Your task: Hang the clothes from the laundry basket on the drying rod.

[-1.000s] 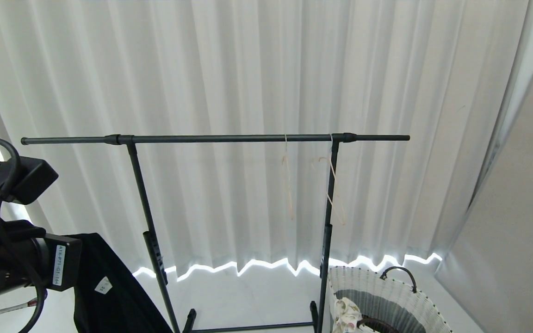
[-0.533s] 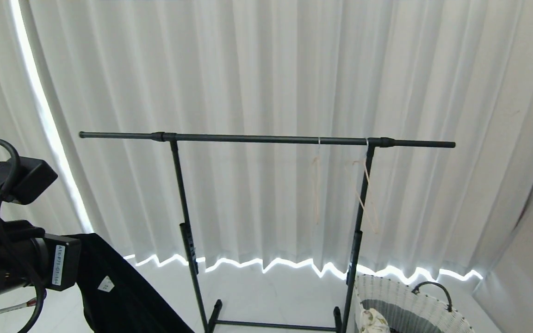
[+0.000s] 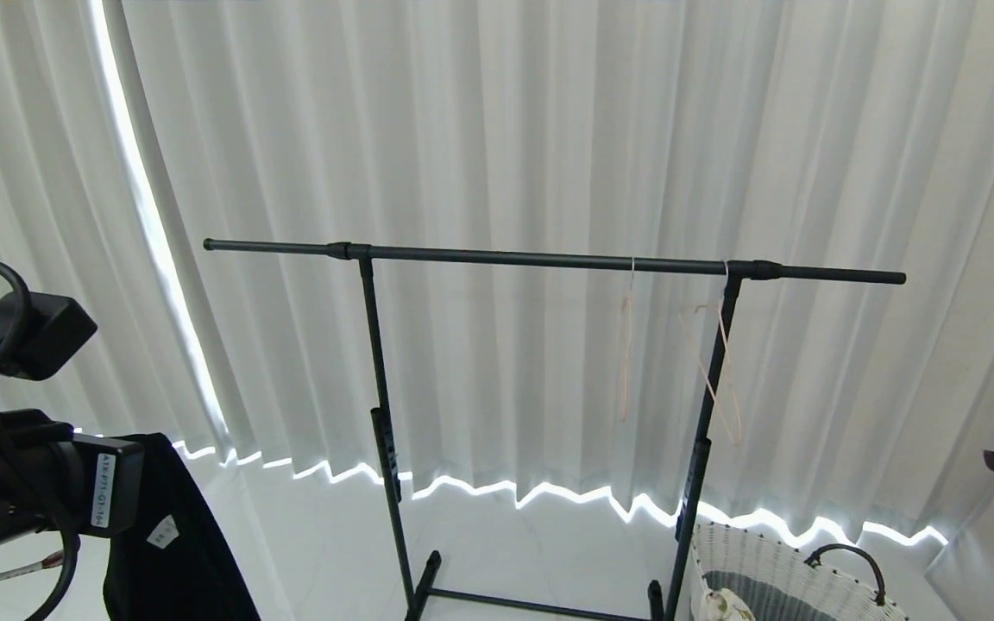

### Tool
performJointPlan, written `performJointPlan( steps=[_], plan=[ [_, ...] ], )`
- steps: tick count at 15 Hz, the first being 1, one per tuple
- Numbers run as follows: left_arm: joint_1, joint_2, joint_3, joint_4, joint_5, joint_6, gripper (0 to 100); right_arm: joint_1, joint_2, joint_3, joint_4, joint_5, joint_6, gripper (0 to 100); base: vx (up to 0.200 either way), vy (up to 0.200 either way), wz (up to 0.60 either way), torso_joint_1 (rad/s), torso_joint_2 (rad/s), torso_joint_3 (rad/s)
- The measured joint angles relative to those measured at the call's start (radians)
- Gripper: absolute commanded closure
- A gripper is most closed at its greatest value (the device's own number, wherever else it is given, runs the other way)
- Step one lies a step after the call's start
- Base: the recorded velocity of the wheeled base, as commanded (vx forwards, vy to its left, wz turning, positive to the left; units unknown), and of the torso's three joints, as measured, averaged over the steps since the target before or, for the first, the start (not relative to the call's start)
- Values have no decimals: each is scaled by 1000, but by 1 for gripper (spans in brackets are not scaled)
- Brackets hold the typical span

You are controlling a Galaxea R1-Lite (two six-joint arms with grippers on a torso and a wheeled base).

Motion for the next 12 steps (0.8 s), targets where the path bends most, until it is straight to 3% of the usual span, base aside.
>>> performJointPlan(
  steps=[3,7,12],
  plan=[
    [0,0,7,0,-3,-1,100,-3,12,30,-70,85,43,0,200,0,0,2,2,5],
    [0,-1,7,-1,-3,0,100,-4,60,36,-170,94,72,0,200,0,0,-1,-1,4],
    [0,-1,7,0,-3,0,100,16,99,37,-173,101,76,0,200,0,0,8,0,4]
  ],
)
